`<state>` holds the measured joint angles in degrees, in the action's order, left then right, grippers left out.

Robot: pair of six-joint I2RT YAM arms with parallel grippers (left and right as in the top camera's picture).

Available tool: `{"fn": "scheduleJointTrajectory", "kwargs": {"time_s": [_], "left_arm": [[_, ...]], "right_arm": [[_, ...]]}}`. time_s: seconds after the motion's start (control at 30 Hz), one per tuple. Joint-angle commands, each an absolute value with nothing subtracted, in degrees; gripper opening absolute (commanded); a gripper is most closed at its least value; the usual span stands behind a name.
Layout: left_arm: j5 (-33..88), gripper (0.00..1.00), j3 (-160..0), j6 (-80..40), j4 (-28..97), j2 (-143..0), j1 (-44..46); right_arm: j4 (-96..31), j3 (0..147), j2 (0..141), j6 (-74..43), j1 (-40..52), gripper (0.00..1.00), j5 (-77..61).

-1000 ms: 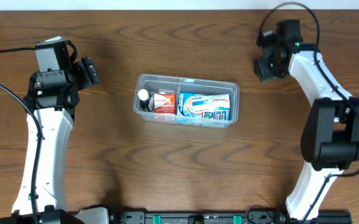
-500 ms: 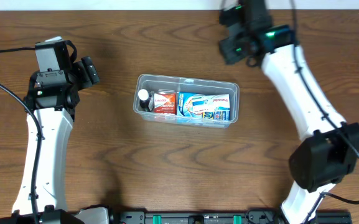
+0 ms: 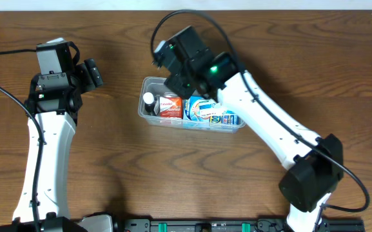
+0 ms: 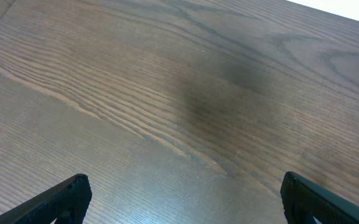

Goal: Pack container
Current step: 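Grasp the green Zam-Buk tin with right gripper and carry it to the container, then lower the Zam-Buk tin into the container beside the red packet and release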

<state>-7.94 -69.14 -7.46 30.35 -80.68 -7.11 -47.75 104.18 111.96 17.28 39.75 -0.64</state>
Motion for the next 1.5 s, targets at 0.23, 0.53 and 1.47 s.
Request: {"fn": "scheduleJointTrajectory", "kwargs": {"time_s": [0.23, 0.53, 1.47], "left_arm": [[-8.6, 0.98, -70.0, -7.2, 30.4, -81.3, -7.3], [-8.6, 0.98, -70.0, -7.2, 30.4, -81.3, -7.3], [-8.6, 0.98, -70.0, -7.2, 30.4, -81.3, -7.3]], "right_arm": [[-52.4, 102.1, 117.4, 24.9, 41.3, 0.35, -4.1], [-49.6, 98.1, 117.5, 32.2, 40.9, 0.35, -7.8], [-35.0, 87.5, 117.6, 35.9, 37.2, 0.41, -8.0]]}}
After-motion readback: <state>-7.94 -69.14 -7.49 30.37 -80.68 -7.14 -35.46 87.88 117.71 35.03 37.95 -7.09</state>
